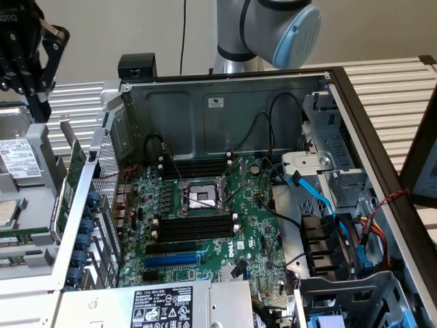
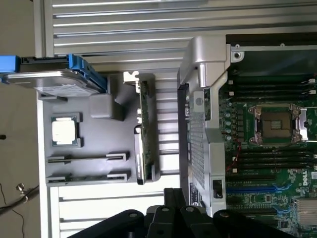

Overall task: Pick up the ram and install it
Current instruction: 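Reach for the ram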

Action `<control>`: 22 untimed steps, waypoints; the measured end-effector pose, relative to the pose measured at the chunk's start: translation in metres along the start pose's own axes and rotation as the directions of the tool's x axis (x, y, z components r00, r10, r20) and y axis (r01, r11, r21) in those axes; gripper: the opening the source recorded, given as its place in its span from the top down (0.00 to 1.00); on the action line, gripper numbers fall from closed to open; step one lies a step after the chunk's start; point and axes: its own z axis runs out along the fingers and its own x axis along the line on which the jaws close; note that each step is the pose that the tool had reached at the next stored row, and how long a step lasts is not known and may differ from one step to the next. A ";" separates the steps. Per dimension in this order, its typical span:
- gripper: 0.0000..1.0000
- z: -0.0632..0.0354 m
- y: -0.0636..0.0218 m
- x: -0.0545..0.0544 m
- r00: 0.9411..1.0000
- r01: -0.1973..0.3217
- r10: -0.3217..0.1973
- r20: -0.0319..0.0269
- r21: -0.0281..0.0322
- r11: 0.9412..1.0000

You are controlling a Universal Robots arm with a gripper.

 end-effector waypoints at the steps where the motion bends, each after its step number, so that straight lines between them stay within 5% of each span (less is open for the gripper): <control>1: 0.89 -0.0001 -0.0003 0.004 1.000 0.000 0.000 0.000 0.000 1.000; 14: 0.89 -0.0012 -0.0044 0.063 1.000 0.000 0.000 0.000 0.000 1.000; 22: 0.89 -0.0009 -0.0060 0.085 1.000 0.000 0.000 -0.007 0.000 1.000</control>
